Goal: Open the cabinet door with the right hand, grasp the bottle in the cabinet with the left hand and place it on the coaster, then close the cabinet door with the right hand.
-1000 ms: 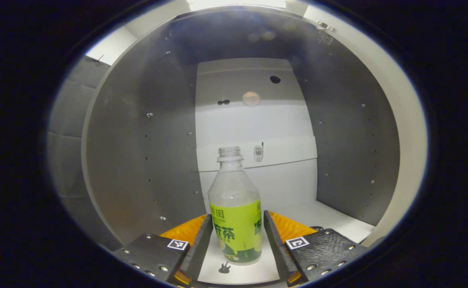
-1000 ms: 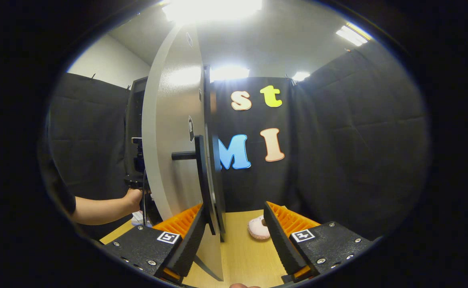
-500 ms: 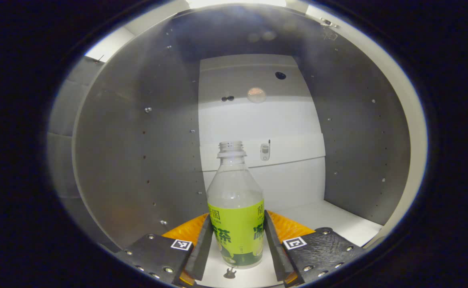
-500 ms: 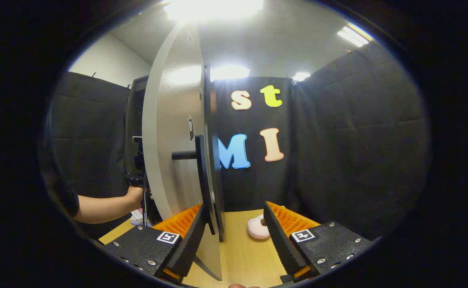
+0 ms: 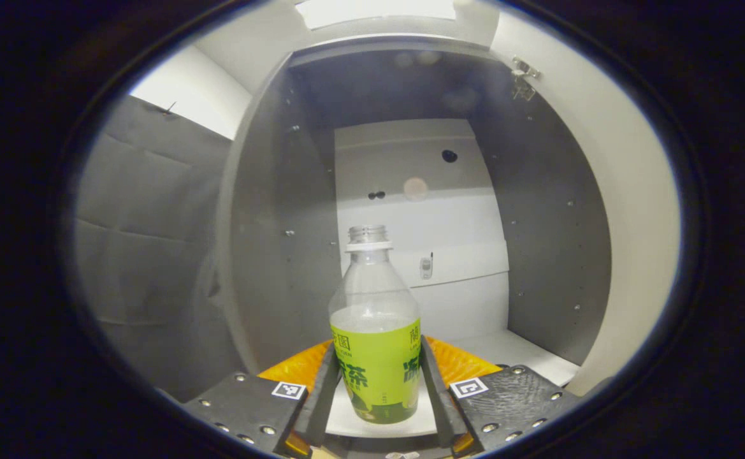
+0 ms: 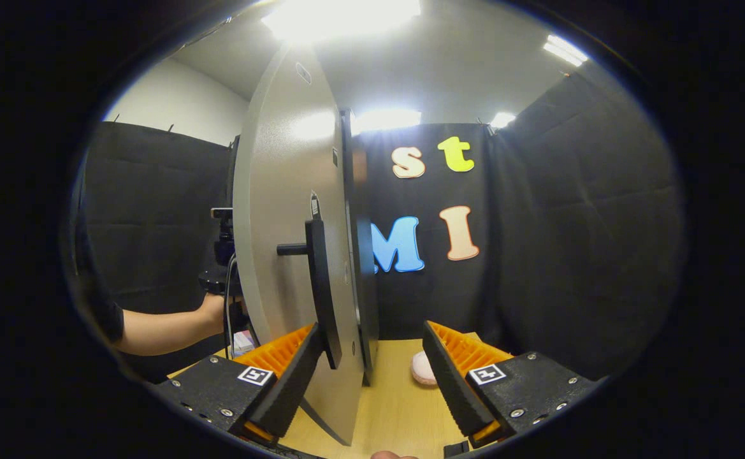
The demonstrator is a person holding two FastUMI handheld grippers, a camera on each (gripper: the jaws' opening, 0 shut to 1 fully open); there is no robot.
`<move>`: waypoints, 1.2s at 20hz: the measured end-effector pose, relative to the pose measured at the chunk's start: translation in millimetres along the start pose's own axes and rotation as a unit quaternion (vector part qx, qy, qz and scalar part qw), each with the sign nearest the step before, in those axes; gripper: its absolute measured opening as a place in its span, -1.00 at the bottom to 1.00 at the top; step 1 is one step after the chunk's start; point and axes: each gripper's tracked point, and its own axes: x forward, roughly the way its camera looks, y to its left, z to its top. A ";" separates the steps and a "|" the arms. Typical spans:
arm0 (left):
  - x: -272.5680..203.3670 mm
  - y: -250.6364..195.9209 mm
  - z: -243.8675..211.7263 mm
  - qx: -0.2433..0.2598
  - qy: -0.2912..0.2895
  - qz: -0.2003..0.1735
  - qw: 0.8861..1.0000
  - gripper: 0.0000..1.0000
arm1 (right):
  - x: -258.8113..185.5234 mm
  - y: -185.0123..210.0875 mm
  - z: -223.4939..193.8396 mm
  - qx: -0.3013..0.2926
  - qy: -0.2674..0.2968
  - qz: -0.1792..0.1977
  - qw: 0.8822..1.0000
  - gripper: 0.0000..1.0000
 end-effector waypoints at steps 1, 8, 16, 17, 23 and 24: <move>-8.9 3.8 3.4 -0.004 0.000 0.006 1.000 0.46 | -0.7 0.6 1.8 -0.003 0.002 0.015 1.000 0.94; -89.7 28.0 21.8 -0.003 -0.006 0.059 0.998 0.46 | -8.3 -7.6 -6.0 -0.009 0.010 0.090 0.996 0.91; -199.8 37.9 21.2 -0.001 -0.018 0.127 0.992 0.46 | 10.9 -81.1 -54.8 -0.020 0.043 0.053 0.997 0.91; -210.4 37.6 23.8 0.007 -0.018 0.135 0.991 0.33 | 16.5 -89.2 -58.8 -0.021 0.045 0.046 0.998 0.91; -308.4 44.3 -16.9 0.051 -0.029 0.187 0.981 0.19 | 49.8 -110.6 -94.5 -0.022 0.077 0.002 0.997 0.90; -320.3 44.2 -32.2 0.051 -0.024 0.192 0.980 0.48 | 54.4 -111.5 -101.5 -0.022 0.081 -0.004 0.996 0.90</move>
